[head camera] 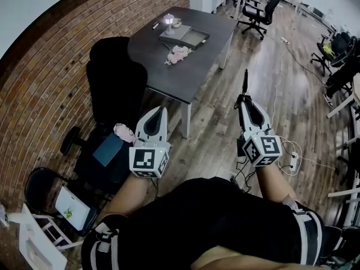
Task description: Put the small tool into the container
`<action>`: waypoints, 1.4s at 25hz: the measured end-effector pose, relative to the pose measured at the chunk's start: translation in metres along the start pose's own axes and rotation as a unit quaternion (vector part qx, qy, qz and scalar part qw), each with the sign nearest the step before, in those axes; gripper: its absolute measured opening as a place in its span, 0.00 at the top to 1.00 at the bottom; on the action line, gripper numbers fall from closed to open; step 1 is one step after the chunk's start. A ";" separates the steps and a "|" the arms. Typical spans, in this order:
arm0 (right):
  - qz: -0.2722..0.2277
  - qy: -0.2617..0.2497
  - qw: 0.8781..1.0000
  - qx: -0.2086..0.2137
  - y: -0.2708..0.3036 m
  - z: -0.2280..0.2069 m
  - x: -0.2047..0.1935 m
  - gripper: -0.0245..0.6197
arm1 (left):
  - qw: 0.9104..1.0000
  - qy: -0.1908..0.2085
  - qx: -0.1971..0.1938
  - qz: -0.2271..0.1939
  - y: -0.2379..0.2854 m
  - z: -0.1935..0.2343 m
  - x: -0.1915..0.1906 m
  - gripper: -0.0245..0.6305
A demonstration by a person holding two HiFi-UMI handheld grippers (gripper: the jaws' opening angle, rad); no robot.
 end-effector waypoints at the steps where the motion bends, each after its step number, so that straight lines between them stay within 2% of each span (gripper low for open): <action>1: 0.002 -0.002 1.000 0.001 0.000 0.003 -0.001 0.83 | 1.000 -0.002 -0.001 0.000 -0.002 0.002 -0.001 0.95; 10: 0.007 0.004 1.000 -0.004 -0.003 0.013 -0.001 0.83 | 1.000 -0.011 0.001 0.007 -0.010 0.023 -0.002 0.95; 18: 0.016 0.006 1.000 -0.016 -0.006 0.005 -0.004 0.83 | 1.000 -0.019 -0.014 0.011 0.001 0.020 -0.007 0.95; 29: 0.024 0.018 0.999 -0.029 0.008 -0.030 -0.018 0.83 | 0.999 -0.017 -0.023 0.022 0.038 0.010 -0.018 0.95; 35: 0.028 0.028 0.999 -0.021 0.032 -0.054 -0.029 0.83 | 1.000 -0.013 -0.007 0.020 0.072 0.016 -0.021 0.95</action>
Point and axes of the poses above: the fingertips, and each gripper's own axes: y forward along the fingers, z to its left, x out of its top, the point moved 1 cm from there along -y, backward along the fingers, and after that the axes turned 2 degrees about -y, right-handed, at the moved point
